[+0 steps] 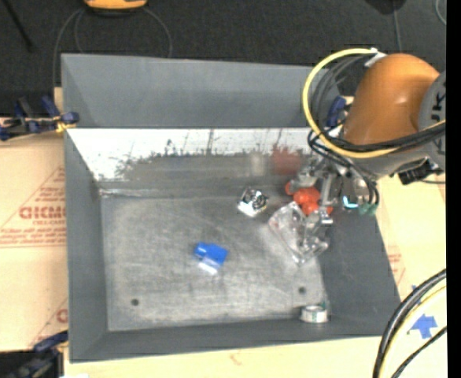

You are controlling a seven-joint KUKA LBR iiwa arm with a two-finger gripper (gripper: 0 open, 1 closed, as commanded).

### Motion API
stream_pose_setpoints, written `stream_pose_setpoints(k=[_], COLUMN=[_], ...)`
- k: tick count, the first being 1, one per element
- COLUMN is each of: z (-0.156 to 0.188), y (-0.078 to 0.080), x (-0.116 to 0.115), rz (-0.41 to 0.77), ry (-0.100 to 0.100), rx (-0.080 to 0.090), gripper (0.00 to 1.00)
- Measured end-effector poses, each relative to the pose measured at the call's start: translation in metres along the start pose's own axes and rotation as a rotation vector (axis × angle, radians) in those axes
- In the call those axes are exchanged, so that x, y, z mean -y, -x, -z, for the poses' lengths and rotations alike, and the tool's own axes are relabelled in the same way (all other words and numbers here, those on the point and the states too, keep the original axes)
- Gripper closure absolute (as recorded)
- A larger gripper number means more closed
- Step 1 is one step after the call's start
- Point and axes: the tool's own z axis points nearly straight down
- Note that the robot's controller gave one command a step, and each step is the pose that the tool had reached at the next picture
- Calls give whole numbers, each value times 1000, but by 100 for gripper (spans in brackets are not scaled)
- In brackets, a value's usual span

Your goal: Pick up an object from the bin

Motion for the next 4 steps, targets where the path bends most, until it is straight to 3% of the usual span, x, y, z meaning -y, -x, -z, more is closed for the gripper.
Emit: stream_pose_setpoints(k=[1, 2, 3, 4], z=[-88, -130, -119, -128], y=[18, -23, -48, -75], x=[-70, -119, -188, -253], rz=[60, 264, 448, 481], ry=[3, -2, 3, 4], rx=[1, 16, 7, 10], gripper=[0, 0, 0, 0])
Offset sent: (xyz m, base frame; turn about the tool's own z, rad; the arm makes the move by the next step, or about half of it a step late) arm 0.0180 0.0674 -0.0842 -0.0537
